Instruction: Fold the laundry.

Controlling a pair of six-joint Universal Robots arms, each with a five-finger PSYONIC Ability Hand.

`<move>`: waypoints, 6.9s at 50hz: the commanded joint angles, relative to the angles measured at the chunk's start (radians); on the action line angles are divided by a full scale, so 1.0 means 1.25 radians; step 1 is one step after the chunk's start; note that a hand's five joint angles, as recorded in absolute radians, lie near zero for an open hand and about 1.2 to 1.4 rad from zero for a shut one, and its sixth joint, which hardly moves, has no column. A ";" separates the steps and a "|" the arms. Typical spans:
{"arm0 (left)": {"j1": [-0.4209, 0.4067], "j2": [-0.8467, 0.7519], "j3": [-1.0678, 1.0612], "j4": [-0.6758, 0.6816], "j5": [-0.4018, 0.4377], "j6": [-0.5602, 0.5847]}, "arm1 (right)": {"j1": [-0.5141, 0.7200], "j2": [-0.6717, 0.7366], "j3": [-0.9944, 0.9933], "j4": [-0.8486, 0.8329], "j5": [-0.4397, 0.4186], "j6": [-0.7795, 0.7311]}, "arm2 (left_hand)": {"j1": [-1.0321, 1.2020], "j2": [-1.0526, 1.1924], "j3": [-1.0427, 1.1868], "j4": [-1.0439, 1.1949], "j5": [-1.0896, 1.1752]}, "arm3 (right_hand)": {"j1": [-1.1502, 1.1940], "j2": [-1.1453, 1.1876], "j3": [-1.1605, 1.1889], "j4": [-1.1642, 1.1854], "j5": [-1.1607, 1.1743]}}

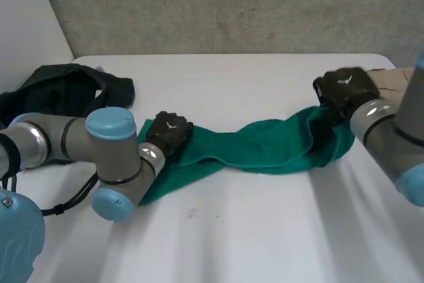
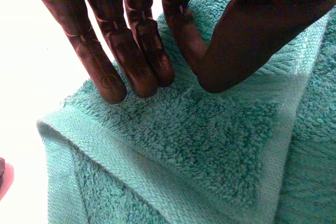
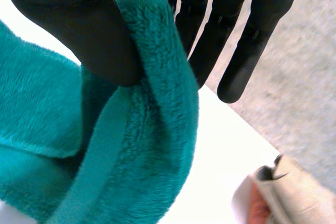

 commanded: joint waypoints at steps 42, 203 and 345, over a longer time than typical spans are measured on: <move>-0.054 0.073 -0.003 -0.004 0.033 -0.122 | -0.001 -0.232 0.059 0.106 -0.096 -0.042 | 0.200 0.166 0.170 0.164 0.189 | 0.225 0.178 0.169 0.161 0.199; 0.141 0.198 0.373 0.259 -0.016 0.248 | -0.098 0.041 -0.303 -0.530 0.038 -0.434 | 0.200 0.166 0.170 0.164 0.189 | 0.225 0.178 0.169 0.161 0.199; 0.205 0.547 -0.586 -0.230 -0.001 0.155 | -0.306 -0.096 0.225 0.240 -0.096 -0.482 | 0.200 0.166 0.170 0.164 0.189 | 0.225 0.178 0.169 0.161 0.199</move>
